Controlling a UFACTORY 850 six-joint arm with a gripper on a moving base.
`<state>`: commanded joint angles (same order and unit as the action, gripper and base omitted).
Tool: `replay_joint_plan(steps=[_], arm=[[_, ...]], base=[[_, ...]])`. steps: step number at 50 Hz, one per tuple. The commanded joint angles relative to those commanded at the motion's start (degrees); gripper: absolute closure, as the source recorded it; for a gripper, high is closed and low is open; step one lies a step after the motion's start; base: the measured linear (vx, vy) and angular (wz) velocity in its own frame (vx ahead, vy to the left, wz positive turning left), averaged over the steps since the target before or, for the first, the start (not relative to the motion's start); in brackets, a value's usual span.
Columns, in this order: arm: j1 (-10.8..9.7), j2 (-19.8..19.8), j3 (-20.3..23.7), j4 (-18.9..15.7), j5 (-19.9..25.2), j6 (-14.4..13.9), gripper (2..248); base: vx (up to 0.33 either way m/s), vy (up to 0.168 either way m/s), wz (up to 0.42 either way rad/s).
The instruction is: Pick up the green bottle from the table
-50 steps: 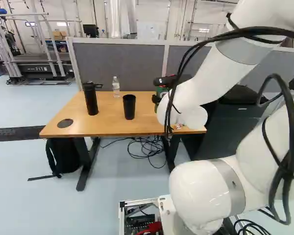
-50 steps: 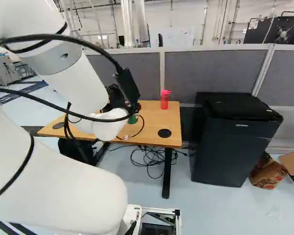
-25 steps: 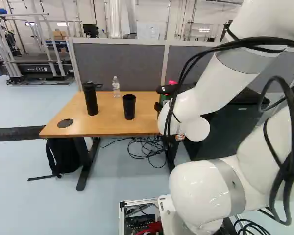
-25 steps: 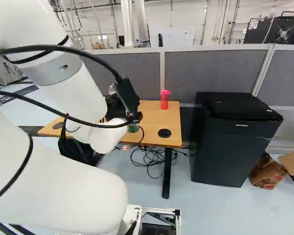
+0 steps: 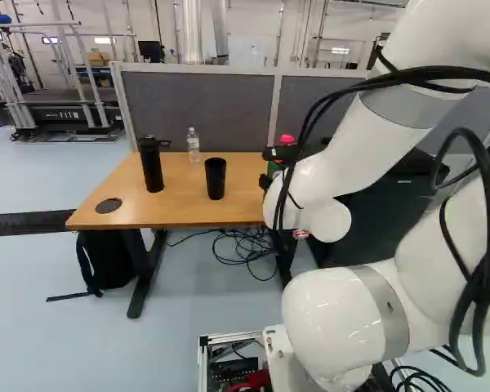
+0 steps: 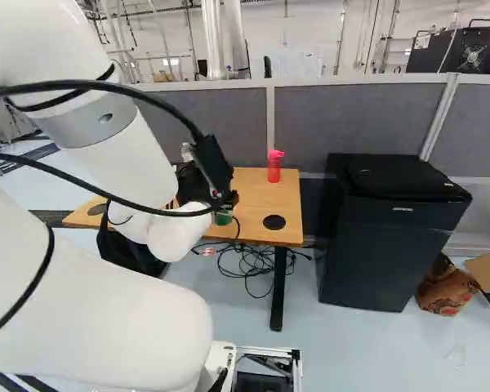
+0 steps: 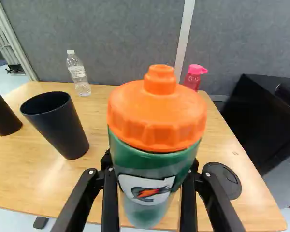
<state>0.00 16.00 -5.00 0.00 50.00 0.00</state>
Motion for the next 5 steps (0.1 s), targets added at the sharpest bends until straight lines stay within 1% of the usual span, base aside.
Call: replay_joint_plan(steps=[5], arm=[[0.0, 0.0, 0.0, 0.0, 0.0, 0.0, 137]], base=[[0.0, 0.0, 0.0]])
